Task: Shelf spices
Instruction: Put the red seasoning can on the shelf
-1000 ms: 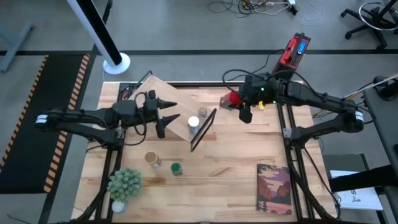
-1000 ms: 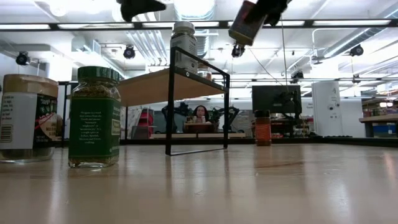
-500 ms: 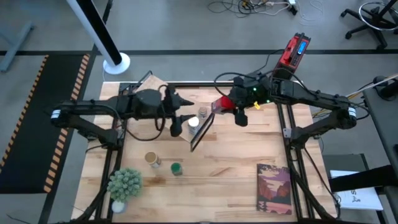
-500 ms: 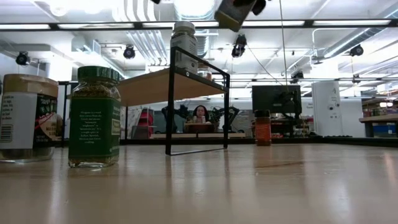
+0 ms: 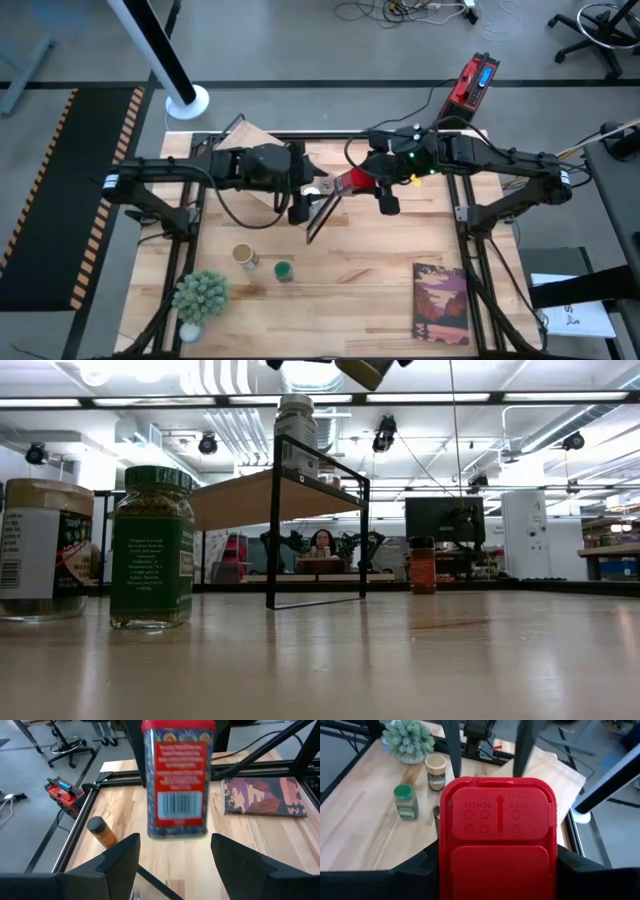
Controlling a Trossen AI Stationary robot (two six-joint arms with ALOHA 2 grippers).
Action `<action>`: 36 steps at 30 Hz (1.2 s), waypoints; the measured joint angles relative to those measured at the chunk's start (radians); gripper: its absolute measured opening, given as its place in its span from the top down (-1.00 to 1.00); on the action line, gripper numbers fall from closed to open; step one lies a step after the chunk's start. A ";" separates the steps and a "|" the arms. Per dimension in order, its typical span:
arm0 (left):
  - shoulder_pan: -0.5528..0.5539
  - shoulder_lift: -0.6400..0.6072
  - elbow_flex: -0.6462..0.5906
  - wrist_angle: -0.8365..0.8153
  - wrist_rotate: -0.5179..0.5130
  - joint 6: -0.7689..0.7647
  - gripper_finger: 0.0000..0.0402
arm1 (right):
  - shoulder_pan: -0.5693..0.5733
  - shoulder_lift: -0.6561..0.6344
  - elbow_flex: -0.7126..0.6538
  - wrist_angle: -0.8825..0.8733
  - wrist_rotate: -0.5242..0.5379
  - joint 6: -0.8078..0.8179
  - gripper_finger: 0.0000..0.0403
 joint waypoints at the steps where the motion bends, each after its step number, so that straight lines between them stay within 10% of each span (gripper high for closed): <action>1: 0.000 0.004 0.005 0.000 0.000 0.000 -0.16 | 0.003 0.003 0.002 0.003 0.003 0.000 0.06; 36: -0.001 0.001 0.005 -0.045 0.001 -0.037 -0.07 | 0.054 0.242 0.275 -0.059 0.041 -0.022 0.06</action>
